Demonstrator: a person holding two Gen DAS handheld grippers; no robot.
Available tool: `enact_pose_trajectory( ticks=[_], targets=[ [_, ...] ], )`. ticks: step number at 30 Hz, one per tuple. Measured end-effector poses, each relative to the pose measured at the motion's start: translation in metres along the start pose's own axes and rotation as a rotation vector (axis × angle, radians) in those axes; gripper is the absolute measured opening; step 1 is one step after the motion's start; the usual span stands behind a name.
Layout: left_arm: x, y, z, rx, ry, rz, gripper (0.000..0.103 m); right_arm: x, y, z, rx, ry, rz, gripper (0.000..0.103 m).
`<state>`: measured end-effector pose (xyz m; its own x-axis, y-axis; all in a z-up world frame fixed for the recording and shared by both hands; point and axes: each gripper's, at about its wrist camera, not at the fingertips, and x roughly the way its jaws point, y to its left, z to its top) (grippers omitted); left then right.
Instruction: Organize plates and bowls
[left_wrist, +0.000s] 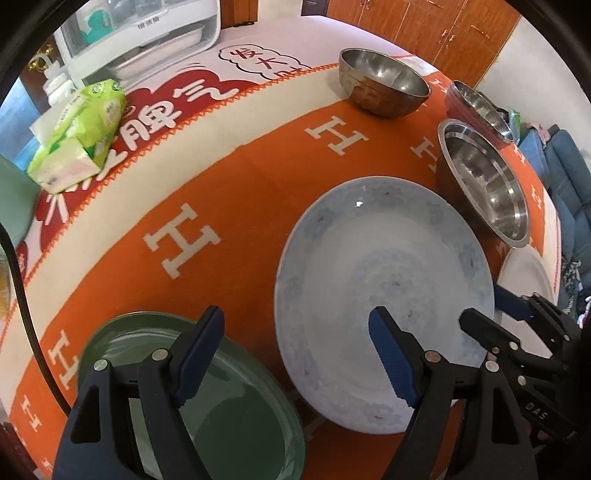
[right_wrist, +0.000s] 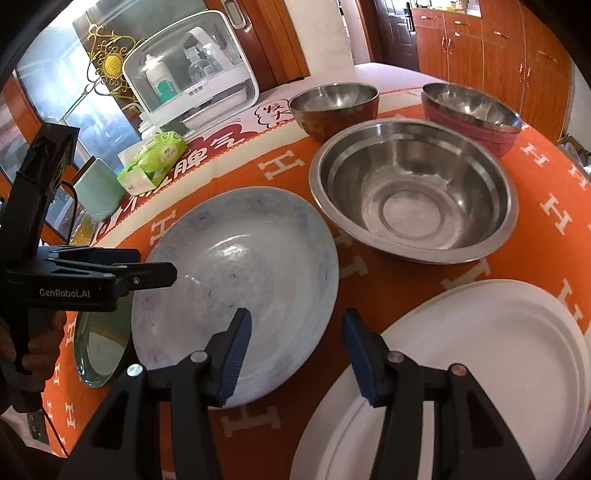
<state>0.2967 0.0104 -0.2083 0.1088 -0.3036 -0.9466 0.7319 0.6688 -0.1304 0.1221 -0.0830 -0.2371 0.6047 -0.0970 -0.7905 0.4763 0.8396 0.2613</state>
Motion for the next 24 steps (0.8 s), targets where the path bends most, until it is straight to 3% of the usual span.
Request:
enact_pose_trajectory(
  ticks=[4, 7, 13, 24],
  targets=[
    [0.007, -0.003, 0.002, 0.006, 0.015, -0.018, 0.076, 0.007, 0.0, 0.0, 0.003, 0.027, 0.012, 0.036],
    [0.012, -0.005, 0.003, 0.002, 0.022, -0.02, 0.071, 0.009, 0.001, 0.001, 0.005, 0.032, 0.015, 0.035],
    [0.022, -0.006, 0.005, -0.021, 0.045, -0.05, 0.053, 0.011, -0.007, 0.0, 0.049, 0.04, 0.028, 0.022],
    [0.024, -0.014, 0.001, -0.018, 0.027, -0.041, 0.048, 0.011, -0.019, -0.001, 0.11, 0.039, 0.085, 0.017]
  ],
)
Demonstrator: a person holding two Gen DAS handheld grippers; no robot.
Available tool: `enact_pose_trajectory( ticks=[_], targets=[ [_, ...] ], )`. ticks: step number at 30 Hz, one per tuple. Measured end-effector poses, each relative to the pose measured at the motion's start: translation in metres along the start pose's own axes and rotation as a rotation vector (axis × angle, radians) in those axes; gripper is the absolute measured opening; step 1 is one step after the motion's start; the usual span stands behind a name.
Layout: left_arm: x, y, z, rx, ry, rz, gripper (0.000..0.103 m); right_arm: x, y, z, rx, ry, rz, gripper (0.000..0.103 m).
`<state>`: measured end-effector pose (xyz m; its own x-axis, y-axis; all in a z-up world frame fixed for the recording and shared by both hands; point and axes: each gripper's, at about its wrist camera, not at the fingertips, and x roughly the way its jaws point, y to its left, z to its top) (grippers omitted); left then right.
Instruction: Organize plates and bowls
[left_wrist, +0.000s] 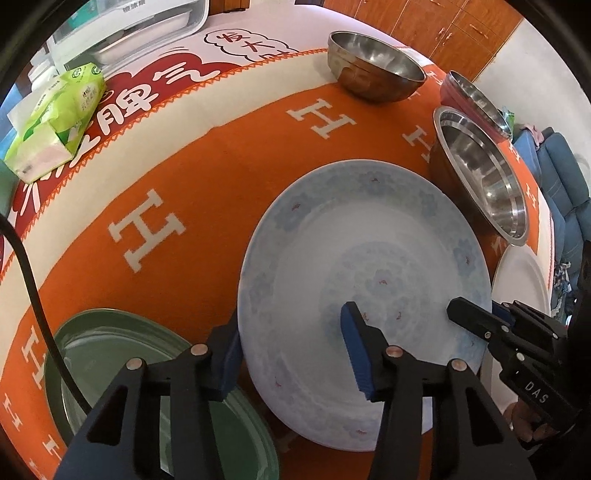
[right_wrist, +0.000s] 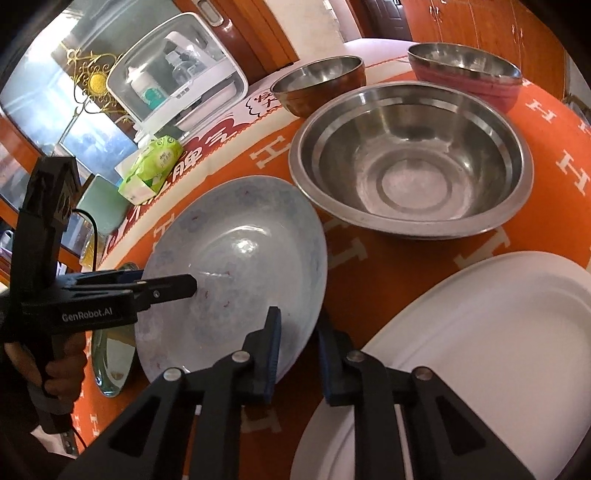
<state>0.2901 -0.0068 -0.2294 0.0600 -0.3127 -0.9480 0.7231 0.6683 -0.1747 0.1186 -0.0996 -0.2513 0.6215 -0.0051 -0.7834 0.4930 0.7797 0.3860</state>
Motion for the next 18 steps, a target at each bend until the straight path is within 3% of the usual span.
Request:
enact_pose_trajectory(
  ticks=[8, 18],
  targets=[
    [-0.003, -0.002, -0.005, -0.04, -0.002, 0.016, 0.046, 0.0, -0.009, 0.002, 0.065, 0.023, 0.046, 0.015],
    [-0.018, -0.003, -0.026, -0.126, 0.008, -0.03, 0.045, -0.005, -0.01, -0.002, 0.107, 0.059, 0.068, 0.012]
  ],
)
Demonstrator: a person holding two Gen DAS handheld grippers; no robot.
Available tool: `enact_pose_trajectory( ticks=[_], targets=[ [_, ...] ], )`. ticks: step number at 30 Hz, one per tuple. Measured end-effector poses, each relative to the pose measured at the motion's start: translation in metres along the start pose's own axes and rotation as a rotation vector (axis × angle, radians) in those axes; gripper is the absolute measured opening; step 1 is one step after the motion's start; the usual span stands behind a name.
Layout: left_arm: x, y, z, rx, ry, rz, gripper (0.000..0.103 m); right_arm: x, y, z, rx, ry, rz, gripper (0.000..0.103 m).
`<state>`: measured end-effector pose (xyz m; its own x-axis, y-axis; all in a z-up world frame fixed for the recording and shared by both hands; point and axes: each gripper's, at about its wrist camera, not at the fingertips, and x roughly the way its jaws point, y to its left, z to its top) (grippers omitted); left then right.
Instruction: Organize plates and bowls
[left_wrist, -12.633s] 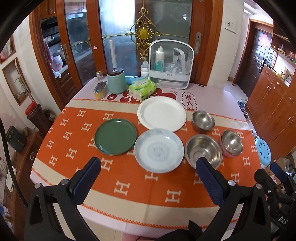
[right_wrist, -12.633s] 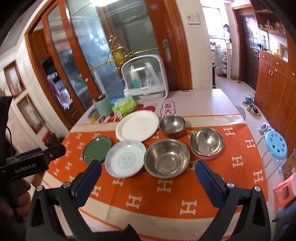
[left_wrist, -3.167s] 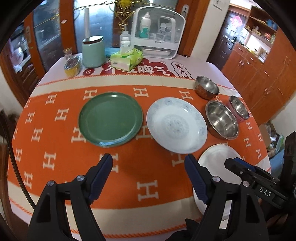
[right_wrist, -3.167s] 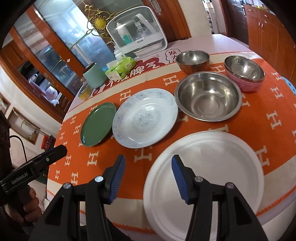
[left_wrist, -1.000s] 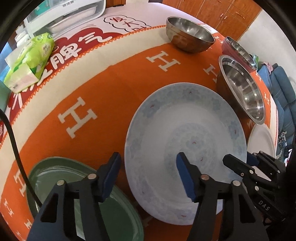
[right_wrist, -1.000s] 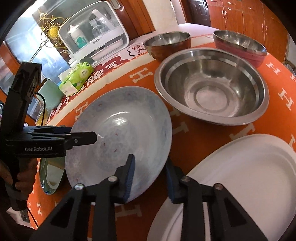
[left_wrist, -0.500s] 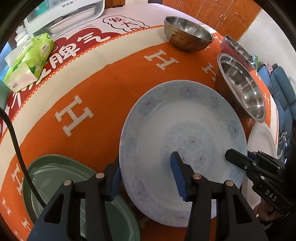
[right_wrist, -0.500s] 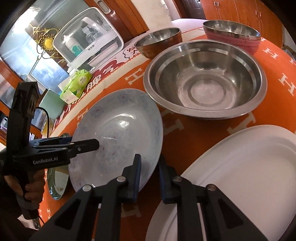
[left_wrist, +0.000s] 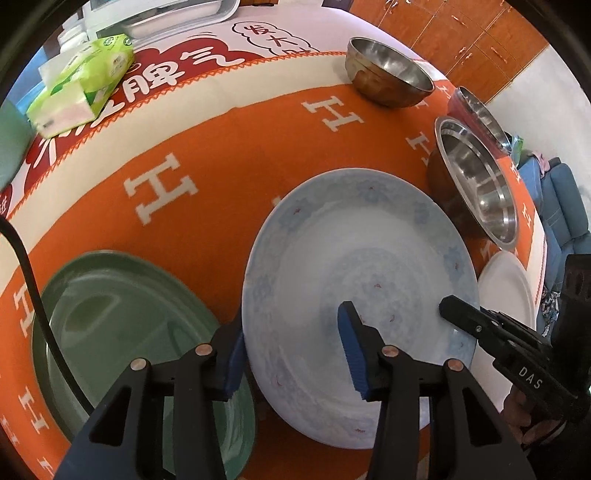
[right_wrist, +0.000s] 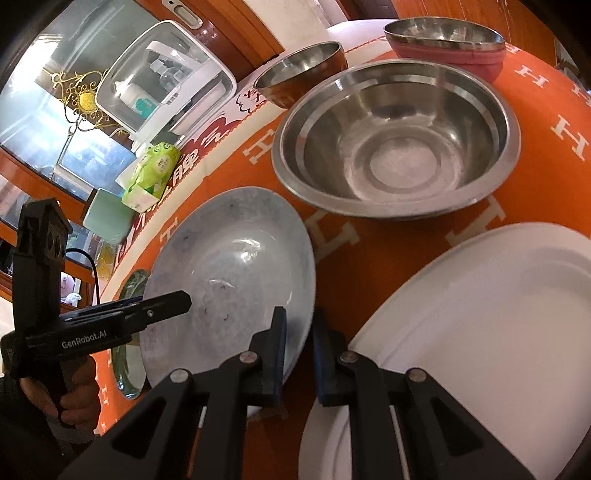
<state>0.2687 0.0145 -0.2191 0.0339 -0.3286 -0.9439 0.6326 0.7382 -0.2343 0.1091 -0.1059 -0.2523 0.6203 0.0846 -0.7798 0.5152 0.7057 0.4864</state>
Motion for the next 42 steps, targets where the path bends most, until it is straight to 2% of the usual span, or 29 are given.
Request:
enact_pose_trajectory(
  ticks=[16, 29, 42],
  targets=[
    [-0.051, -0.01, -0.03, 0.028, -0.055, -0.017, 0.045, -0.029, 0.009, -0.019, 0.013, 0.003, 0.044, 0.012],
    [-0.097, -0.032, -0.063, 0.045, -0.133, -0.035, 0.045, -0.077, 0.015, -0.032, -0.014, -0.078, 0.069, 0.012],
    [-0.112, -0.076, -0.089, 0.113, -0.148, -0.054, 0.045, -0.124, -0.005, -0.045, -0.026, -0.142, 0.043, 0.012]
  ],
)
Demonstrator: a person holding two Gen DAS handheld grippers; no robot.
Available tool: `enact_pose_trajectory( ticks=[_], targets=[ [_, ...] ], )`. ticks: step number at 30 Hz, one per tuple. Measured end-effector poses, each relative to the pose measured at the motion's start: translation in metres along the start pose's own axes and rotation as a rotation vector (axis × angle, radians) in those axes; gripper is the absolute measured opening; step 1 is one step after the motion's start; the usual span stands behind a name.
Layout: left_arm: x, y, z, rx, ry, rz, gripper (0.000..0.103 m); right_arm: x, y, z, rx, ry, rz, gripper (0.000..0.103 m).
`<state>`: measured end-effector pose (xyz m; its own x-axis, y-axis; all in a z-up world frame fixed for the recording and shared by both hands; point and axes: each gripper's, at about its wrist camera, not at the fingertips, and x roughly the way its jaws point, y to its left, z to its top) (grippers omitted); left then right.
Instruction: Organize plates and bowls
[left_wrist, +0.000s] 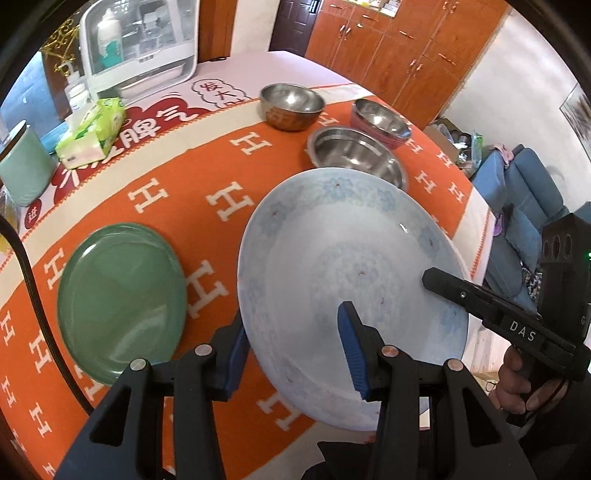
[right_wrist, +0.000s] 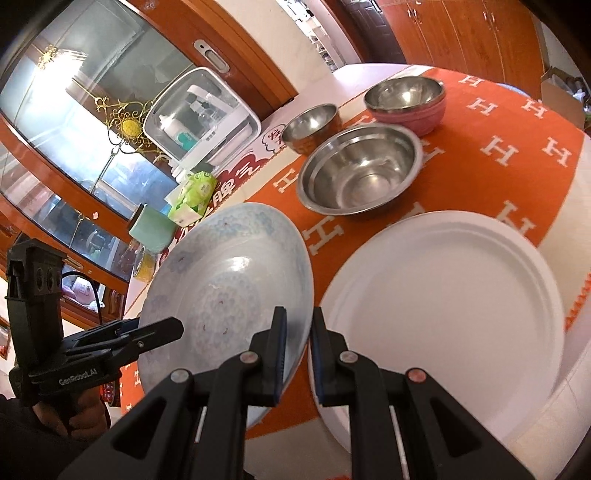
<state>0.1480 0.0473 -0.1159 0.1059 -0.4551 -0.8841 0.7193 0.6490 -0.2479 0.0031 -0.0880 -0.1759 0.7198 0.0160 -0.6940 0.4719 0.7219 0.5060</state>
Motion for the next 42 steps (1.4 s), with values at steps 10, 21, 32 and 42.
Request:
enact_pose_trajectory(
  ticks=[10, 21, 32, 42],
  targets=[
    [0.008, -0.04, -0.004, 0.017, 0.015, -0.042, 0.045, -0.037, -0.024, 0.001, -0.033, -0.009, -0.051, 0.012],
    [0.03, -0.083, -0.004, 0.009, 0.031, -0.085, 0.045, -0.061, -0.058, 0.009, -0.07, 0.035, -0.115, 0.012],
    [0.061, -0.117, -0.008, -0.049, 0.082, -0.067, 0.045, -0.059, -0.097, 0.019, -0.104, 0.154, -0.137, 0.012],
    [0.097, -0.12, -0.012, -0.177, 0.15, -0.019, 0.045, -0.032, -0.118, 0.029, -0.195, 0.288, -0.131, 0.013]
  ],
)
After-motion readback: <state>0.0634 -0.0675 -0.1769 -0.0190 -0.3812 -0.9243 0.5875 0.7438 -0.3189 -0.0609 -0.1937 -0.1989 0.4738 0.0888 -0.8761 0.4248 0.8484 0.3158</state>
